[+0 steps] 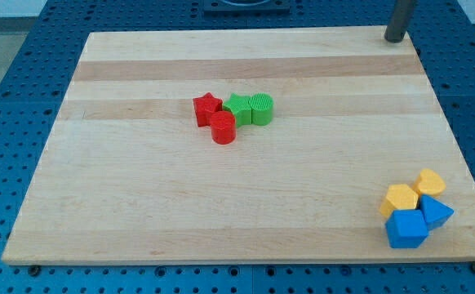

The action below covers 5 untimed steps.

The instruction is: Push the arm to the bottom right corner

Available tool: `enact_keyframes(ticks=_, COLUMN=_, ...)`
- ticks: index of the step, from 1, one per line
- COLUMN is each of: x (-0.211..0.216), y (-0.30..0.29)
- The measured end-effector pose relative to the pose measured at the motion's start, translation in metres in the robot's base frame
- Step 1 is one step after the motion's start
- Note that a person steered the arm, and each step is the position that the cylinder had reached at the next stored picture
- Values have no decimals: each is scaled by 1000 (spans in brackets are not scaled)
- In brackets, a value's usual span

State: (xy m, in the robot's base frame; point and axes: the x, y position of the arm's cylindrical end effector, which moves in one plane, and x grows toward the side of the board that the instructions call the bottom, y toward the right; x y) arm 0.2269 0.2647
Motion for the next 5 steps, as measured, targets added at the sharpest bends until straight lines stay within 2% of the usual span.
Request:
enact_keyframes(ticks=2, x=-2, y=-4)
enact_keyframes(ticks=4, x=54, y=-43)
enact_keyframes(ticks=5, x=104, y=-9)
